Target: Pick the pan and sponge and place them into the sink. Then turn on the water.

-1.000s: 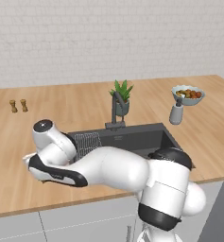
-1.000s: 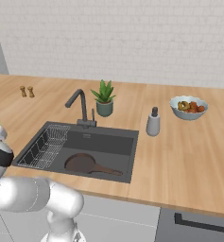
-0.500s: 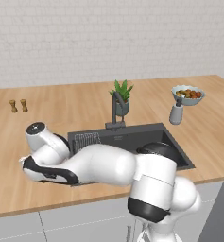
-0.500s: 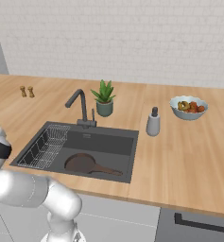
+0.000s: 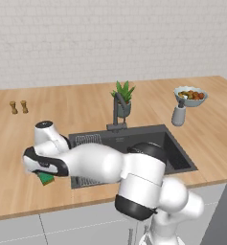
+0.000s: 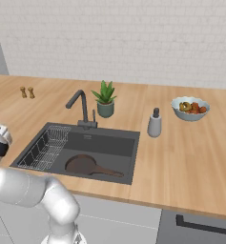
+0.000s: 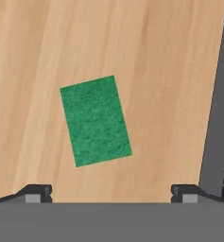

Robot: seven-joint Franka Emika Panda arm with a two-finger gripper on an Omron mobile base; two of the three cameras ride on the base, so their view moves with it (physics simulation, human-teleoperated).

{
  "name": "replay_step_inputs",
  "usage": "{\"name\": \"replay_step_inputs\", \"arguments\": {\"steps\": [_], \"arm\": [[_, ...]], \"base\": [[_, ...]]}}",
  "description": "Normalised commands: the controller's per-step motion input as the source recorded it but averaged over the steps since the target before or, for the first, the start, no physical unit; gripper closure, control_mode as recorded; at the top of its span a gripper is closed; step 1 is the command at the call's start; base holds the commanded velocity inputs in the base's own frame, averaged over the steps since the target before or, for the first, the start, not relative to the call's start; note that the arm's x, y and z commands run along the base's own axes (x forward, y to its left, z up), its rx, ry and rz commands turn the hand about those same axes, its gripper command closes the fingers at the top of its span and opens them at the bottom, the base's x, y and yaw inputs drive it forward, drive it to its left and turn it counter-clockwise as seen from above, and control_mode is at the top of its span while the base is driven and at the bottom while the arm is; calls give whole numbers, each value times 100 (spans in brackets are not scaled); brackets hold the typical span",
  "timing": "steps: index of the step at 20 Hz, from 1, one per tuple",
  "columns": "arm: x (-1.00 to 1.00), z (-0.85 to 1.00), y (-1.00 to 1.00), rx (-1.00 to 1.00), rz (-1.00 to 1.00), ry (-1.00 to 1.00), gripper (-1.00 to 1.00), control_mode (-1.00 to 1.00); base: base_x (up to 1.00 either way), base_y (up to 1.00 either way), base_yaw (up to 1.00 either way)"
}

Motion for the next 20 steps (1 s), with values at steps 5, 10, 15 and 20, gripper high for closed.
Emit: {"name": "replay_step_inputs", "arguments": {"steps": [5, 10, 15, 20], "arm": [[21, -16, 19, 0, 0, 11, -100, -100], [17, -5, 24, -4, 0, 9, -100, -100], [6, -6, 21, -6, 0, 1, -100, -100], [1, -21, 5, -4, 0, 0, -100, -100]], "base": [[0, 0, 0], [0, 0, 0], [0, 0, 0], [0, 0, 0]]}}
